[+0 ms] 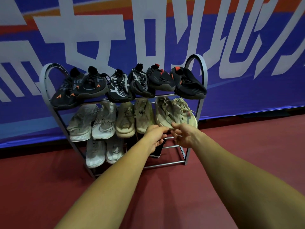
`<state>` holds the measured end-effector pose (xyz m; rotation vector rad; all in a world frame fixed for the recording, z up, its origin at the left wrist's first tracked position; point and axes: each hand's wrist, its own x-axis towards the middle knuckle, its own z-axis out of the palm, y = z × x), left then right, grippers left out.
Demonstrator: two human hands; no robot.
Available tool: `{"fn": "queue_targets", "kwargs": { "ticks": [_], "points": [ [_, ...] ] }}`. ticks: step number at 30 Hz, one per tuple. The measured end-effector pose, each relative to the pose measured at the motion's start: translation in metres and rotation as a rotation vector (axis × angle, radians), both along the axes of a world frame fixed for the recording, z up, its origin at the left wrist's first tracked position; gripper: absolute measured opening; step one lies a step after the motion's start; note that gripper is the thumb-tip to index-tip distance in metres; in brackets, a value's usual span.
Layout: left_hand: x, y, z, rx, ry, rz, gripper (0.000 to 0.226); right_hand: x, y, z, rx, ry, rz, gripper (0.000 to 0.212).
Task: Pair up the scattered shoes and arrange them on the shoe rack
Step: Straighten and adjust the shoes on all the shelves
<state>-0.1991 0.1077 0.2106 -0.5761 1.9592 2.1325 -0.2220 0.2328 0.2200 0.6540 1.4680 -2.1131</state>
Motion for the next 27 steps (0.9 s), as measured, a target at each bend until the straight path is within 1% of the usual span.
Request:
{"fn": "queue_targets", "kwargs": {
  "ticks": [5,11,13,17,19,21,24,27],
  "points": [
    [-0.004,0.0,-0.002,-0.001,-0.004,0.032,0.002,-0.007,-0.007,-0.004,0.013,0.022,-0.007,0.019],
    [0.0,-0.006,0.001,-0.007,0.002,0.011,0.002,-0.011,-0.012,-0.003,0.012,0.1,-0.003,0.038],
    [0.004,-0.011,0.003,-0.007,0.009,0.012,0.002,-0.007,-0.011,0.0,-0.003,0.118,0.005,0.038],
    [0.013,-0.024,0.012,-0.007,0.036,0.021,0.006,0.004,-0.013,0.008,0.022,0.126,0.117,0.029],
    [0.019,-0.032,0.016,-0.014,0.037,0.018,0.004,0.009,-0.019,0.011,0.051,0.123,0.127,0.031],
    [0.024,-0.041,0.02,-0.025,0.04,0.024,0.005,0.014,-0.026,0.012,0.07,0.119,0.138,0.037],
    [0.031,-0.054,0.023,-0.055,0.052,0.046,0.006,0.017,-0.036,0.012,0.06,0.114,0.16,0.056],
    [0.037,-0.067,0.025,-0.082,0.038,0.061,0.006,0.018,-0.046,0.01,0.059,0.118,0.17,0.06]
  ]
}}
